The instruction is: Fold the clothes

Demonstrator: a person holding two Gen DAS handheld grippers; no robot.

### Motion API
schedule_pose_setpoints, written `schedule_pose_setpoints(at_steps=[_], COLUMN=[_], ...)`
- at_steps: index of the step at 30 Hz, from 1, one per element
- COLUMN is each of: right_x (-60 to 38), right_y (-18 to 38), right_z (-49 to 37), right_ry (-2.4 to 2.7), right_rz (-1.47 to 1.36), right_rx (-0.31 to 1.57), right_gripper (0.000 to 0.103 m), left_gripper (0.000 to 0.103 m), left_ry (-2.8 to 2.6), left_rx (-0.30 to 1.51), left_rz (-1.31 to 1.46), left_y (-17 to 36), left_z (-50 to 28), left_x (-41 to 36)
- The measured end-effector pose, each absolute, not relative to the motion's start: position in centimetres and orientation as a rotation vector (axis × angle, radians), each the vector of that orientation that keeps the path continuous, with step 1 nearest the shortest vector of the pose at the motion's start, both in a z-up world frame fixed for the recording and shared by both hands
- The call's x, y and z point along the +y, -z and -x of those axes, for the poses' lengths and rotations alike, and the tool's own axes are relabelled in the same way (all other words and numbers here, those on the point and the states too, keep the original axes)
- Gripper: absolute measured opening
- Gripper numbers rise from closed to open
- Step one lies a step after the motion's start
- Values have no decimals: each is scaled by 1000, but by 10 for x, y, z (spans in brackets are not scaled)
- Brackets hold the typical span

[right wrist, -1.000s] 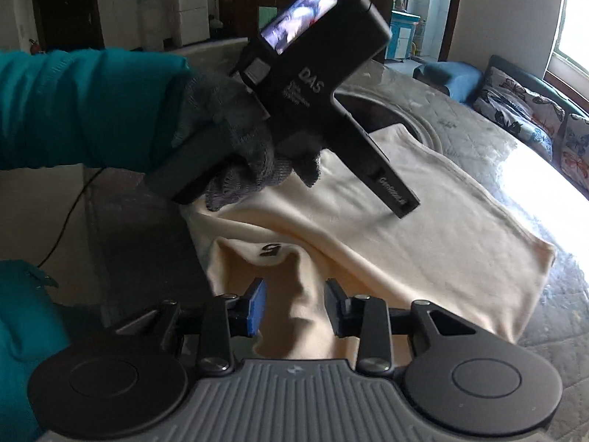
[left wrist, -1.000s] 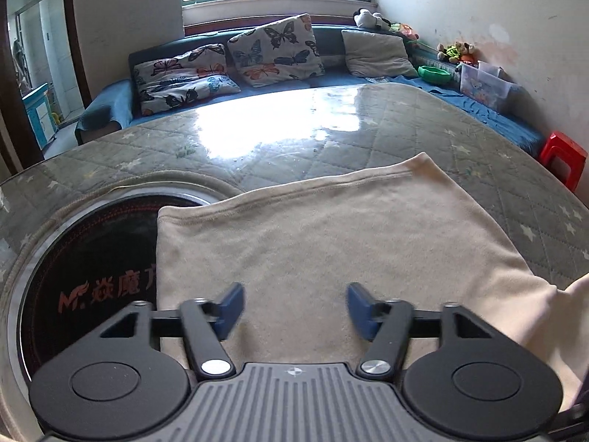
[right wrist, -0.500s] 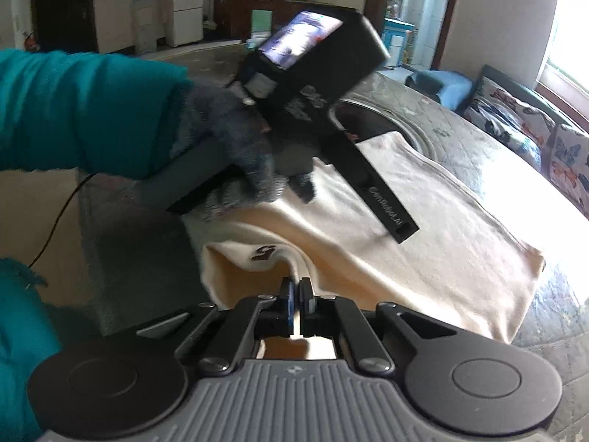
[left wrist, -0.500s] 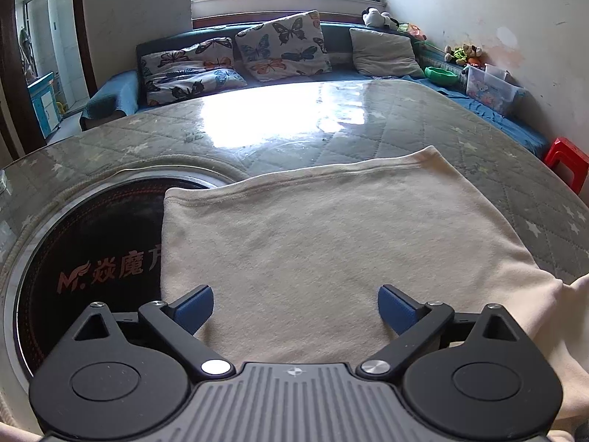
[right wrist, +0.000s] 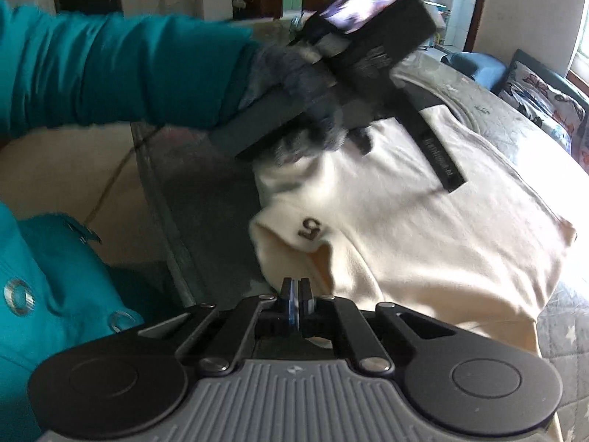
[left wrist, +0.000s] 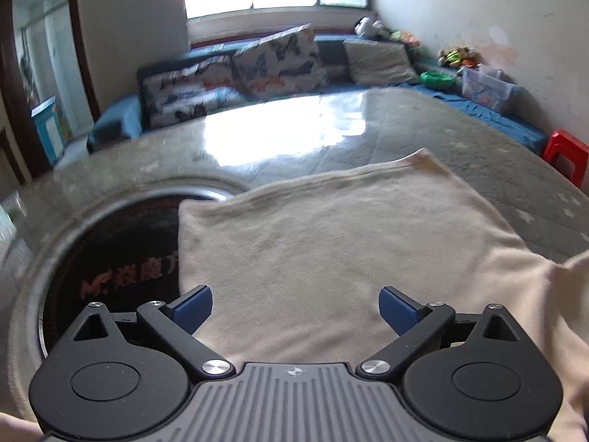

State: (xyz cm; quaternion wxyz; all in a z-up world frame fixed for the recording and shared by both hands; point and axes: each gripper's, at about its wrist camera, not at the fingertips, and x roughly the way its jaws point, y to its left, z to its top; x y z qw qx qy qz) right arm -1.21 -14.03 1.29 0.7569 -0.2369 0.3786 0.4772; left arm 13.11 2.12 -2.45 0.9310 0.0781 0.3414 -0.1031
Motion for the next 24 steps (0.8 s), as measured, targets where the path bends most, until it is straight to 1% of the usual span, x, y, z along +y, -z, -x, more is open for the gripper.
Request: schedule_pose_setpoints(at_steps=[3, 6, 11, 13, 17, 19, 20, 21, 24], right_x=[-152, -163, -178, -189, -209, -217, -224, -232, -261], right_y=[-23, -22, -6, 3, 0, -4, -6, -8, -5], right_z=[5, -8, -26, -29, -22, -19, -17, -17, -18], right_ry=[-972, -866, -731, -672, -641, -620, -614, -603, -461], right_rz=[479, 442, 405, 385, 357, 327, 295, 249, 201], right_rx=[795, 795, 841, 886, 896, 883, 875, 872, 857], right_gripper=[6, 9, 9, 9, 10, 15, 22, 26, 30], left_gripper=[98, 98, 98, 98, 98, 98, 98, 98, 98], left_ry=[225, 242, 269, 281, 284, 286, 287, 286, 287], left_rx=[667, 661, 653, 650, 645, 641, 641, 641, 638], left_rz=[-187, -190, -222, -234, -272, -267, -265, -264, -270], left_y=[19, 18, 27, 30, 39, 39, 39, 39, 38], left_z=[-111, -94, -68, -57, -48, -48, -47, -47, -47], left_x=[20, 18, 13, 11, 9, 11, 12, 12, 12])
